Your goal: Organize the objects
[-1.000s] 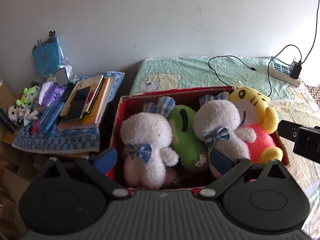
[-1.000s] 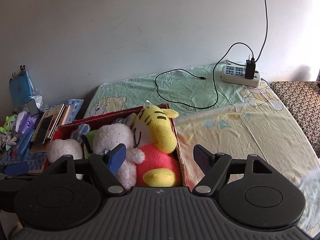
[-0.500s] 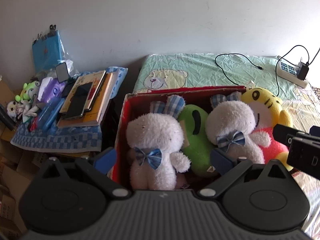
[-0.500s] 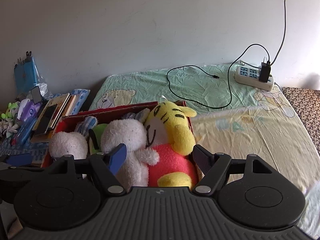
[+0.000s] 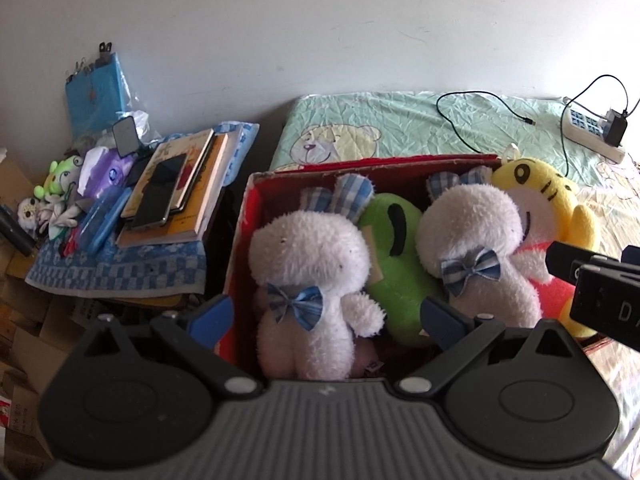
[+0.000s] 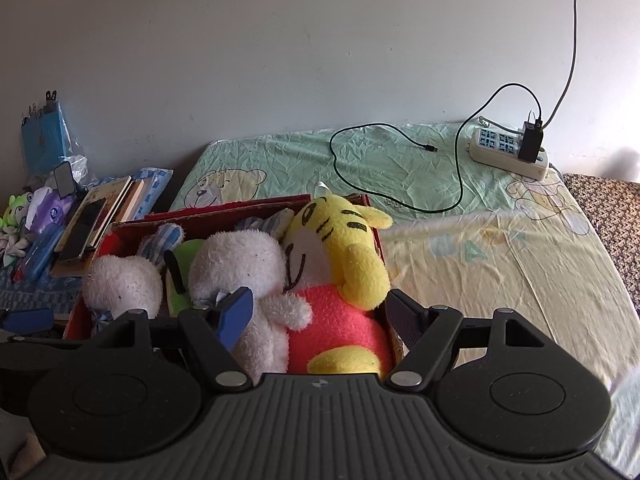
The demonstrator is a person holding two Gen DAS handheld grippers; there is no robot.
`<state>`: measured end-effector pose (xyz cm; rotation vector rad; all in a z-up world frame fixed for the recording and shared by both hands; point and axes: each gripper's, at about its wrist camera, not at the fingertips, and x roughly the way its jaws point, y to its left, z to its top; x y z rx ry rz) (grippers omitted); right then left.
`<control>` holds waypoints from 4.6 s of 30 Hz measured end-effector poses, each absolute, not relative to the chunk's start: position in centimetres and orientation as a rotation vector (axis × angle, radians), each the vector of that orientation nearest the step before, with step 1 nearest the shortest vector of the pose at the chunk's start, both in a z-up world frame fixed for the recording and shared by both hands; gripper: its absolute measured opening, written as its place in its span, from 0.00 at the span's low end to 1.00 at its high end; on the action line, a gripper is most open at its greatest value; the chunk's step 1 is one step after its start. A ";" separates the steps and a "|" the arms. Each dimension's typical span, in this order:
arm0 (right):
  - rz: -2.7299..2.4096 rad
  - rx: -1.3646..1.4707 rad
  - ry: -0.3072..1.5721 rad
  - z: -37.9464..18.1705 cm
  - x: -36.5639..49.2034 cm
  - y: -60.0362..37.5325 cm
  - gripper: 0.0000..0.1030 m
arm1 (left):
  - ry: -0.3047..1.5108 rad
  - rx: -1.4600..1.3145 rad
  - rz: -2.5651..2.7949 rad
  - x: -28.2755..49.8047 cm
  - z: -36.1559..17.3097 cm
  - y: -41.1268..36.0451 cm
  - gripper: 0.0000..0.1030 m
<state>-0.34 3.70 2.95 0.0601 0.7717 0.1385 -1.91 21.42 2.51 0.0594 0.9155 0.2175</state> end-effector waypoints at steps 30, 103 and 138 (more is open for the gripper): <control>0.141 0.056 0.797 2.5 0.5 4.0 0.74 | 0.933 0.017 0.201 -1.4 1.6 21.7 0.97; 0.193 0.044 0.772 2.4 -0.6 4.7 0.74 | 0.935 0.025 0.202 -1.9 1.0 21.7 0.97; 0.159 0.098 0.865 1.7 -6.1 2.3 0.74 | 1.037 0.034 0.143 -7.6 0.0 20.0 0.97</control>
